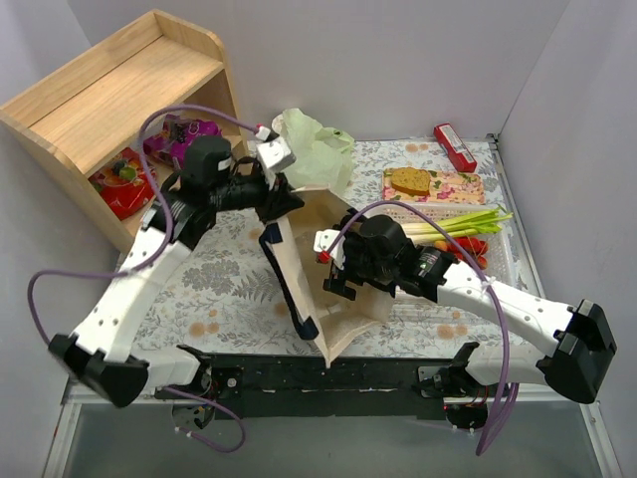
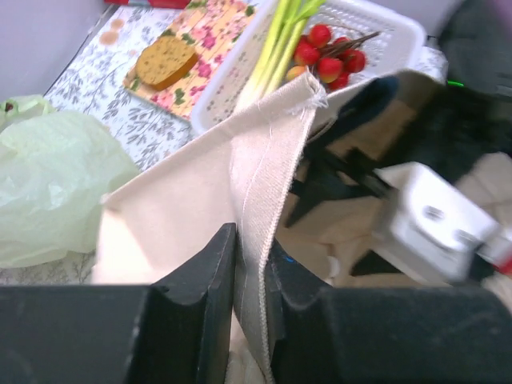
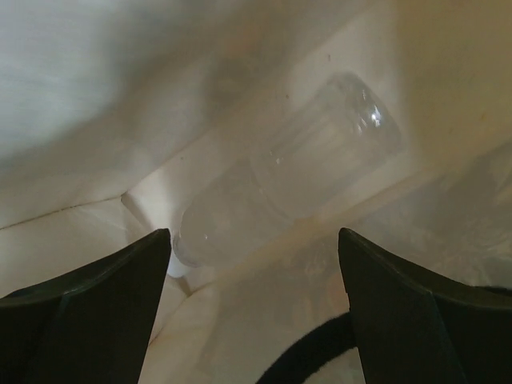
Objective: Untie the knot of the grocery bags and take out the mixed food
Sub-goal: Pick up the bottle from the takeout bag.
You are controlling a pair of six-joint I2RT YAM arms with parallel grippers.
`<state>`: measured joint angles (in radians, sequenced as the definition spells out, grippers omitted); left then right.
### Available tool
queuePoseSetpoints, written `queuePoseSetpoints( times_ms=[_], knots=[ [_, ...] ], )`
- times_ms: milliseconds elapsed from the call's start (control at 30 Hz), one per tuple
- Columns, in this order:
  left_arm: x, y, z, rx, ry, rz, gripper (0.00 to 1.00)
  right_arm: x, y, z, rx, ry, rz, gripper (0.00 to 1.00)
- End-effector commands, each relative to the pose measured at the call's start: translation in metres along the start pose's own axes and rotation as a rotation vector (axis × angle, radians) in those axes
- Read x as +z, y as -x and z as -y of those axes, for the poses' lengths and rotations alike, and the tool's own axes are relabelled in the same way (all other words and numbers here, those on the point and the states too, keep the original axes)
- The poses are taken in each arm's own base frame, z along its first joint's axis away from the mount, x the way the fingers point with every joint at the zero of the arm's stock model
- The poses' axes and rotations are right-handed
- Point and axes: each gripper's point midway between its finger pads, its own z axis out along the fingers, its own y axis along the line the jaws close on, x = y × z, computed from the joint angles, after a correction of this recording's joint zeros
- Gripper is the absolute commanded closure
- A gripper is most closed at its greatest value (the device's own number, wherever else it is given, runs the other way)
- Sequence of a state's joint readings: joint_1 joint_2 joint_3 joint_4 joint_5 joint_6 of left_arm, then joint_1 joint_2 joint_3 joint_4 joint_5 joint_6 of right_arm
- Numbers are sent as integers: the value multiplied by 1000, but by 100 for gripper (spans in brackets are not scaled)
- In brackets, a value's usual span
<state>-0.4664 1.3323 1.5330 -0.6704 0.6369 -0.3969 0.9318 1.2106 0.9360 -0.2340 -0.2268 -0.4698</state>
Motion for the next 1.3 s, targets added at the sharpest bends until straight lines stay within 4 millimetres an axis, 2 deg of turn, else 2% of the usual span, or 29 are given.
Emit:
queuePoseSetpoints(
  times_ms=[0,33,67,133,167,267,400,500,633,700,800,967,1033,1067,1100,1167,1200,1267],
  knots=[
    [-32,18,50,123,-76,132,100,-5,3,15,-40,-85,16,9],
    [-30,2,51,111,-65,111,100,-5,2,17,-33,-97,13,9],
    [-36,5,60,123,-62,133,100,-3,4,17,-26,-100,20,9],
    [-35,-3,62,89,-52,123,100,2,4,14,14,-81,24,9],
    [-33,-7,63,75,-54,114,100,5,10,17,25,-89,45,9],
    [-27,-24,58,27,-30,74,100,21,13,18,108,-91,56,12],
    [-22,-38,46,19,34,64,100,47,5,12,183,-83,27,17],
    [-19,-41,36,-10,84,56,100,66,-18,2,263,-49,-43,18],
    [-17,-47,26,-37,136,44,100,81,-49,-29,353,54,-134,15],
    [-17,-52,20,-53,174,33,100,84,-53,-37,349,96,-154,9],
    [-17,-55,14,-55,209,30,100,90,-73,-62,333,233,-244,7],
    [-13,-61,10,-53,218,24,100,91,-123,-83,349,261,-386,8],
    [-13,-64,8,-53,233,19,100,88,-136,-84,349,236,-417,16],
    [-13,-64,7,-51,240,22,100,85,-143,-85,349,224,-423,23],
    [-14,-64,6,-49,245,24,100,84,-142,-81,352,204,-416,36],
    [-14,-65,5,-49,253,29,100,80,-127,-74,332,200,-359,46],
    [-15,-65,6,-47,252,33,100,78,-114,-71,309,217,-318,59],
    [-14,-69,5,-46,259,37,100,71,-83,-61,213,230,-223,74]
  ],
)
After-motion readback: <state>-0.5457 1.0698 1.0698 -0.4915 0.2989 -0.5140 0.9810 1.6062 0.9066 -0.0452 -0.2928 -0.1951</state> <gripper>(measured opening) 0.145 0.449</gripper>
